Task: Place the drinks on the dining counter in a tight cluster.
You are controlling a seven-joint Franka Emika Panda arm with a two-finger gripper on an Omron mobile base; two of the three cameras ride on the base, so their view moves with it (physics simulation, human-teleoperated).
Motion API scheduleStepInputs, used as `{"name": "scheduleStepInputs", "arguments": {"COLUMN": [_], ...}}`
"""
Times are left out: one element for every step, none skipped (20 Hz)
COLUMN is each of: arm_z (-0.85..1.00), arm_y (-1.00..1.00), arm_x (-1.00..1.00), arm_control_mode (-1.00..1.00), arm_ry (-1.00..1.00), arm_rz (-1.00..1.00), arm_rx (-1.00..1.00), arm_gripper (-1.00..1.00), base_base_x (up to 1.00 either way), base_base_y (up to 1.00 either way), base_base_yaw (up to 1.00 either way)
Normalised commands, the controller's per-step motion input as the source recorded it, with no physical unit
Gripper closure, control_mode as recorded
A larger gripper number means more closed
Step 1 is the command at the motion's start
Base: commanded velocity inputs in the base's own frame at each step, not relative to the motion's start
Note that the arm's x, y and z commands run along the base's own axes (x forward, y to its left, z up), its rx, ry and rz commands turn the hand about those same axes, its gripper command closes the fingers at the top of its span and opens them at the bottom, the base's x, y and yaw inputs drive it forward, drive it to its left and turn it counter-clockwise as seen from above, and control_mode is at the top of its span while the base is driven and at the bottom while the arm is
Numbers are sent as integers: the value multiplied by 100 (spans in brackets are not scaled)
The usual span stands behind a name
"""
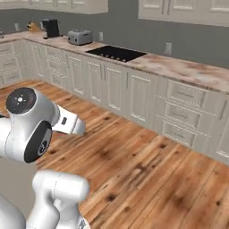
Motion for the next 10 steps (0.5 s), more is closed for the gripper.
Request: {"name": "scheduleStepInputs", "arguments": {"arm_z": [0,0,0,0,0,0,0,0,0,0], "arm_y": [0,0,0,0,0,0,0,0,0,0], "arm_x": [0,0,0,0,0,0,0,0,0,0], "arm_control_mode": [100,100,100,100,100,100,100,100,100,100], "arm_ry": [0,0,0,0,0,0,0,0,0,0], "arm_rz": [0,0,0,0,0,0,0,0,0,0], "arm_rx": [0,0,0,0,0,0,0,0,0,0], "arm_gripper": [-100,-100,-100,-100,-100,-100,-100,-100,-100,-100], "base_base_x": [6,13,11,9,8,8,8,8,8,21], "base_base_y": [0,0,0,0,0,0,0,0,0,0], "base_base_yaw": [-95,-93,-94,-96,-97,-97,-97,-97,-97,-93]}}
